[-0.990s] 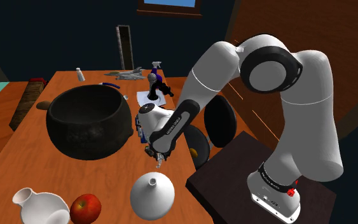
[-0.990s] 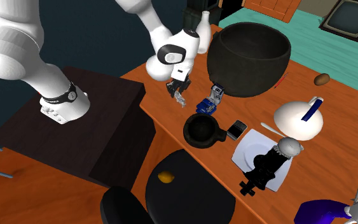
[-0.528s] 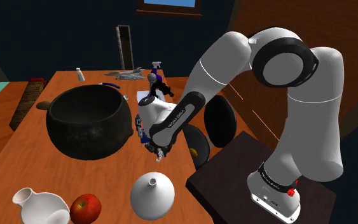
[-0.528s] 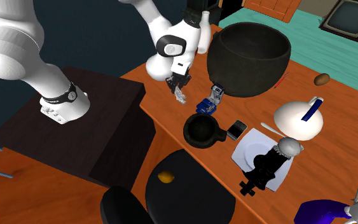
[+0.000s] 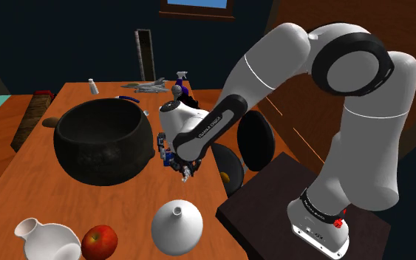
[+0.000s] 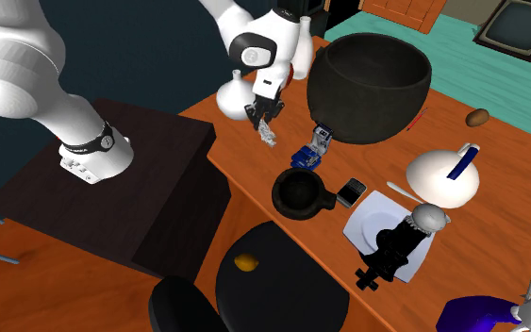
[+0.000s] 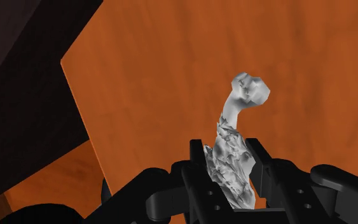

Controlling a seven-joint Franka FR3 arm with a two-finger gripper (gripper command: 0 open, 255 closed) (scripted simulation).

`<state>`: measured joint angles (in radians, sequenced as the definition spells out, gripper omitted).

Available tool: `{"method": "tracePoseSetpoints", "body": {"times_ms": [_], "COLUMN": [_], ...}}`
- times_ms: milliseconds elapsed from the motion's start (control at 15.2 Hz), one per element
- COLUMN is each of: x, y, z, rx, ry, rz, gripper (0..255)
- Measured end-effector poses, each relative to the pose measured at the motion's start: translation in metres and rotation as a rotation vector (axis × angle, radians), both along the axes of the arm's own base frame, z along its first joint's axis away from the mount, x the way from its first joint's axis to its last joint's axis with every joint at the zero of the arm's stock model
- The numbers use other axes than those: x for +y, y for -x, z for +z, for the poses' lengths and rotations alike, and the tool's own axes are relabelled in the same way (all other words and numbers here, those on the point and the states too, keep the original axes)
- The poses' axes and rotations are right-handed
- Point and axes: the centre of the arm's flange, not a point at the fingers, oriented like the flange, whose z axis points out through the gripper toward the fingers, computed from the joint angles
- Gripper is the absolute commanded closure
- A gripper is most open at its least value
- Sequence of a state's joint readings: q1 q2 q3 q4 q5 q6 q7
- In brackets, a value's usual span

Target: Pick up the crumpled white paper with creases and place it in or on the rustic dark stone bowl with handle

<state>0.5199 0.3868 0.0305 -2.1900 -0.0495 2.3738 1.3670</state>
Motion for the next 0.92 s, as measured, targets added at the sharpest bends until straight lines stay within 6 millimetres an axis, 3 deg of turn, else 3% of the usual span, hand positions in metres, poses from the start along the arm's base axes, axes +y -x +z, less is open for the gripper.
{"method": "tracePoseSetpoints", "body": {"times_ms": [924], "x": [0.001], "y": [0.001], "z": [0.073], "rx": [0.0], "ry": [0.0], "rz": [0.0], "gripper": [255]}}
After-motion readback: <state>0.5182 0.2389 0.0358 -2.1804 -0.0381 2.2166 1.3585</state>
